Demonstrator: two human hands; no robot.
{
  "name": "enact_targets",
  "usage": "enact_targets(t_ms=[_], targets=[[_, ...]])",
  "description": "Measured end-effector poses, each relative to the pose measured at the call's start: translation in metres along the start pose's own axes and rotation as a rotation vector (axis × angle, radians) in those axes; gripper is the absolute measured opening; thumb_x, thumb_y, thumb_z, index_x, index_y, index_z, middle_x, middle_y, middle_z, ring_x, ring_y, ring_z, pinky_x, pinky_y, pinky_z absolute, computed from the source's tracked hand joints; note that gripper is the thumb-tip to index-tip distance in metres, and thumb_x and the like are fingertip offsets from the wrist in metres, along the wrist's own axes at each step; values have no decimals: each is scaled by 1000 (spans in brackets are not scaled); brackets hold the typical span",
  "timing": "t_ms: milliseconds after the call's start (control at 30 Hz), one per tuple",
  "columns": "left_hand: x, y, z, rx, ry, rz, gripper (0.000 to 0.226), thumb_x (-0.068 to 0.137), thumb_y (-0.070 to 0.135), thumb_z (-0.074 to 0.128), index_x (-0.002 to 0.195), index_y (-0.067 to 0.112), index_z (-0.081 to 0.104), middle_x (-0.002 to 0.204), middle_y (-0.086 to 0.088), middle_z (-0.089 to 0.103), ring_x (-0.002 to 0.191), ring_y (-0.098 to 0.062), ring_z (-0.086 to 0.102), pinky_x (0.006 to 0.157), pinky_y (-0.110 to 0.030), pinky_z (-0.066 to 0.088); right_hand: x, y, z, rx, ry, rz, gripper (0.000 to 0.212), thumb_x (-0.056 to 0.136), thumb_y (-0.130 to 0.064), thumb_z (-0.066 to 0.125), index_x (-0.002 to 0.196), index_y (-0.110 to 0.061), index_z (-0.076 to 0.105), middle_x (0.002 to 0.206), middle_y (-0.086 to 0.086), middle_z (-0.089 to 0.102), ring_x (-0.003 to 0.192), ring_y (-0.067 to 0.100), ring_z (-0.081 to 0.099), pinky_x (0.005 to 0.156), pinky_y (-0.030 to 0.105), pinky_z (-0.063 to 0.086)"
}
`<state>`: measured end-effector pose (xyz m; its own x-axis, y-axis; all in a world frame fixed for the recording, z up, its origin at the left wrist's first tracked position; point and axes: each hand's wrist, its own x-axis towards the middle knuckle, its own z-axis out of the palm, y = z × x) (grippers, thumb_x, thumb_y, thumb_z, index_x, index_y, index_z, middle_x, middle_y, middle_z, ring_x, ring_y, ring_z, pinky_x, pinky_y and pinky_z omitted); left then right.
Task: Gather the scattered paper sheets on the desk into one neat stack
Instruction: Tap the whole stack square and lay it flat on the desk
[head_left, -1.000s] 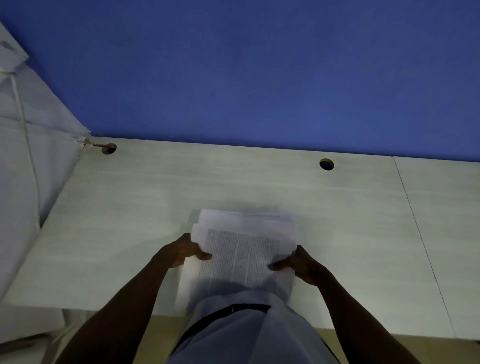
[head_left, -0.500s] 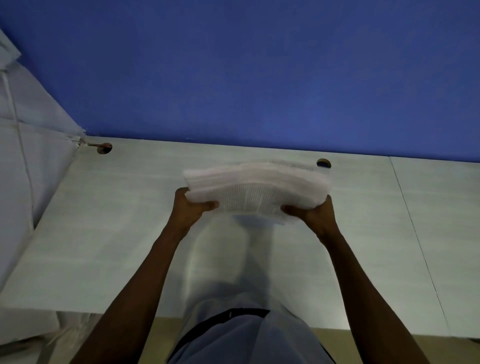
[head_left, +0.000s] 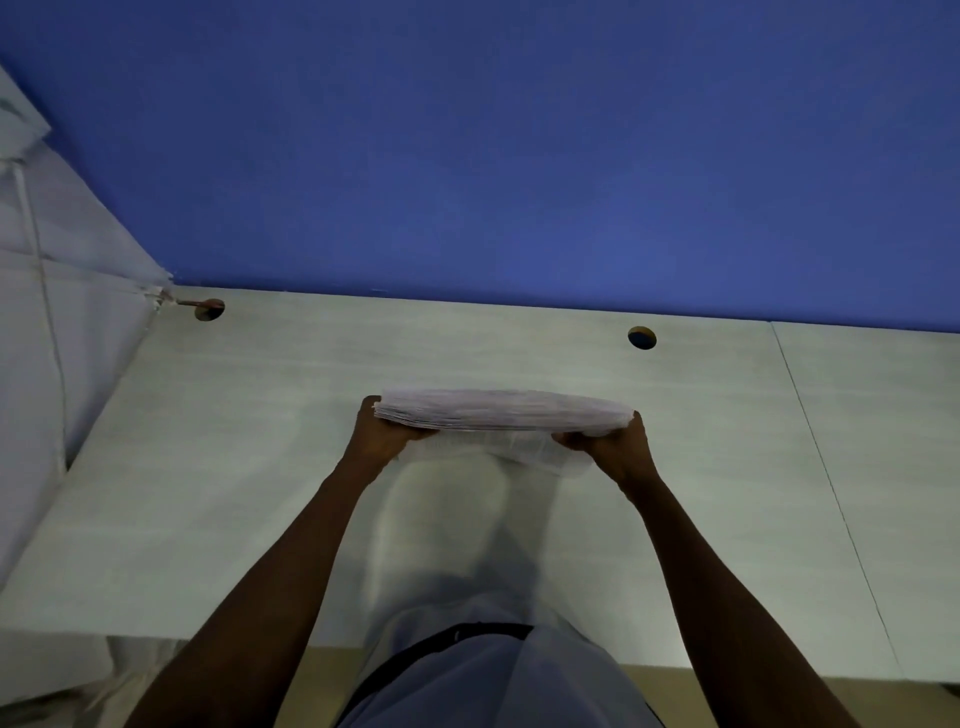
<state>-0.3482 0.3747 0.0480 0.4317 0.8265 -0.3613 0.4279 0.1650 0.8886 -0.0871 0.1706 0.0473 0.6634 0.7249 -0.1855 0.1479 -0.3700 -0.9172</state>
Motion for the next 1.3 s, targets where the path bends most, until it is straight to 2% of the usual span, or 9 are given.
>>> enact_targets(t_ms=[167, 267, 433, 533, 700, 900, 1067, 1167, 1300], targets=[[7, 22, -9, 12, 62, 62, 72, 60, 21, 97, 122, 6, 65, 115, -6, 70, 100, -21, 68, 81, -38, 59, 7, -19, -12, 40, 14, -101, 50, 71, -9, 93, 118, -8, 73, 106, 4, 77, 95, 11, 75, 77, 27, 63], [3, 24, -6, 10, 53, 81, 55, 62, 5, 94, 112, 6, 70, 108, -7, 72, 94, -23, 70, 79, -40, 60, 0, -20, -9, 52, -16, -67, 43, 69, -7, 95, 106, -18, 76, 99, -3, 79, 88, 7, 76, 73, 27, 63], [-6, 12, 0, -90, -17, 37, 58, 54, -23, 79, 104, 7, 77, 83, 6, 77, 76, -6, 71, 58, -20, 52, -2, -15, -3, 60, -43, -51, 46, 65, 2, 94, 107, -8, 79, 103, 2, 80, 90, 11, 76, 71, 22, 57], [0, 17, 5, -113, -8, 15, 53, 55, -25, 77, 99, 5, 75, 76, 5, 73, 63, -2, 66, 50, -15, 47, 0, -18, 4, 74, -42, -22, 41, 66, -2, 95, 103, -9, 79, 97, 4, 80, 89, 18, 76, 70, 28, 58], [9, 13, 4, -146, -14, 6, 66, 51, -24, 80, 106, 10, 72, 89, 6, 74, 74, -2, 69, 57, -19, 54, -3, -12, 6, 177, -13, 68, 58, 63, -7, 97, 116, -12, 76, 107, 4, 80, 99, 22, 76, 81, 40, 64], [14, 3, 11, -211, 44, 23, 59, 50, -29, 74, 85, 20, 74, 72, 15, 75, 66, -2, 70, 55, -23, 56, -8, -9, 14, 239, 31, 117, 59, 61, -5, 97, 115, -14, 76, 107, 1, 80, 99, 19, 76, 80, 36, 63], [13, 7, 15, -196, 54, 4, 49, 55, -25, 79, 79, 17, 72, 60, 17, 71, 56, 4, 65, 47, -14, 47, -11, -13, 8, 226, 15, 92, 50, 63, 0, 95, 109, -9, 77, 103, 5, 80, 94, 19, 76, 73, 28, 59], [15, 9, 13, -196, 95, -52, 43, 52, -19, 84, 78, 15, 74, 57, 14, 70, 51, 3, 63, 42, -15, 43, -5, -24, -12, 110, -25, -14, 37, 67, 2, 92, 100, -6, 78, 94, 7, 80, 83, 14, 74, 68, 25, 56], [19, 5, 13, -197, 122, -117, 38, 46, -11, 86, 68, 18, 76, 65, -4, 72, 57, -18, 64, 47, -29, 44, 15, -59, -31, -490, -211, -109, 33, 66, -20, 95, 94, -22, 78, 85, -7, 76, 80, 12, 71, 69, 32, 55]])
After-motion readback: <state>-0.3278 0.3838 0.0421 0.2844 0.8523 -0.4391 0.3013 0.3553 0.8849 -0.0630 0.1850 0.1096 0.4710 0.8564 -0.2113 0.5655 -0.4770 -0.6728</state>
